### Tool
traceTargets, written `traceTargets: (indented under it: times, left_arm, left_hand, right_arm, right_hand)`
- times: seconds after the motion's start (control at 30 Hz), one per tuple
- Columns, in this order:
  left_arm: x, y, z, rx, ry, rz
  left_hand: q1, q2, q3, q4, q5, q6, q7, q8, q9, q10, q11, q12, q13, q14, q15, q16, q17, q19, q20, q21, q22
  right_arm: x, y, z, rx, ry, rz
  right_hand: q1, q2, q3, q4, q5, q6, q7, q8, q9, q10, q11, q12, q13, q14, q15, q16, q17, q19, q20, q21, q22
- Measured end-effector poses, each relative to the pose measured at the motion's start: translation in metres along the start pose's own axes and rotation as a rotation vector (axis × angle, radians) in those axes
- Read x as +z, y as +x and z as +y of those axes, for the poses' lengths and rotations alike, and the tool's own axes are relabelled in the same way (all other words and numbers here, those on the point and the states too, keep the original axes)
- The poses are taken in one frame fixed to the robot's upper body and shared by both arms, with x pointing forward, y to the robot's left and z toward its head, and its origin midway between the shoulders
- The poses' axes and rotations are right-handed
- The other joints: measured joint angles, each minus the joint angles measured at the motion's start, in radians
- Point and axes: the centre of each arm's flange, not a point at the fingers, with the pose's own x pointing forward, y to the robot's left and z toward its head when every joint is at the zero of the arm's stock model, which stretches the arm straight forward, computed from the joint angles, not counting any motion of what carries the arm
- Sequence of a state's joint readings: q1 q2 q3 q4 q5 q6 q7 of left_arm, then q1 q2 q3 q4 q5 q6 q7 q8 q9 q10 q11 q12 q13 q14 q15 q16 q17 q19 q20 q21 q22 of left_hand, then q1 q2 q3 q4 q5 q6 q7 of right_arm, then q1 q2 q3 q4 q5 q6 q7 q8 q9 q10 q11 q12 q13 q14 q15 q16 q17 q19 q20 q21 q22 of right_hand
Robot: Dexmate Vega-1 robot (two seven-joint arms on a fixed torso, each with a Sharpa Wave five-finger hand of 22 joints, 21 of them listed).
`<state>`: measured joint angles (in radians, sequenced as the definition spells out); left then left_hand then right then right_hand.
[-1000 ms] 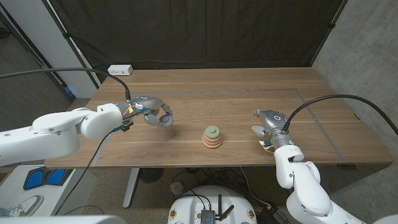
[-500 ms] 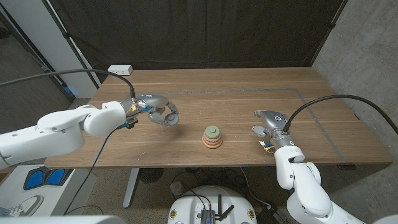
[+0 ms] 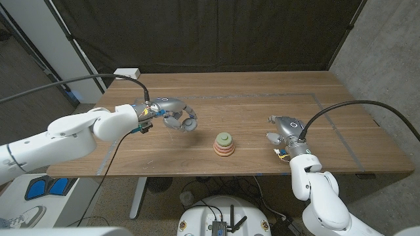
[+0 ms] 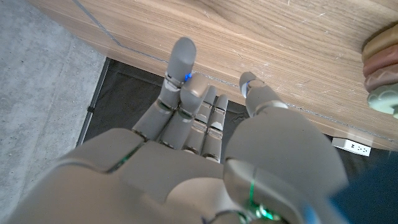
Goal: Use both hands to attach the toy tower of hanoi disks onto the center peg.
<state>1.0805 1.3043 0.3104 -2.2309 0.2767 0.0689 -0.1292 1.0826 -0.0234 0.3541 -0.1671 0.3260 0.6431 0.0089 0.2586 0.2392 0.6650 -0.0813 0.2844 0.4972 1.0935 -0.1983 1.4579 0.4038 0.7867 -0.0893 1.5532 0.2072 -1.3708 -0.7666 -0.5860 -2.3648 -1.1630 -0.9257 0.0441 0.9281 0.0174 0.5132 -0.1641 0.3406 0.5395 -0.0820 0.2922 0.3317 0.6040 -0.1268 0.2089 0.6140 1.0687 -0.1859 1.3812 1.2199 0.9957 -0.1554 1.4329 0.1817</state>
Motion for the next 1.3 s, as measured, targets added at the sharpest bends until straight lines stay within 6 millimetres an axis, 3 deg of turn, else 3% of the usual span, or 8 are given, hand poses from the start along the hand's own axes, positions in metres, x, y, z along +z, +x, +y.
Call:
traceTargets:
  times: [1.3]
  left_arm:
    - [0.037,0.053,0.007,-0.051,0.052,-0.237]
  left_hand:
    - [-0.002,0.004,-0.008,0.003,0.004,0.014,-0.003,-0.019,0.01,0.012,0.01,-0.023,0.0,0.009,-0.002,0.008,0.01,0.0,0.0,0.0,0.005]
  right_arm:
    - [-0.006,-0.01,0.003,0.003,0.017,0.041]
  right_hand:
    - [0.0,0.0,0.0,0.0,0.0,0.0,0.0,0.0,0.0,0.009,0.002,0.0,0.005,0.0,0.0,0.007,0.0,0.0,0.0,-0.007,0.0]
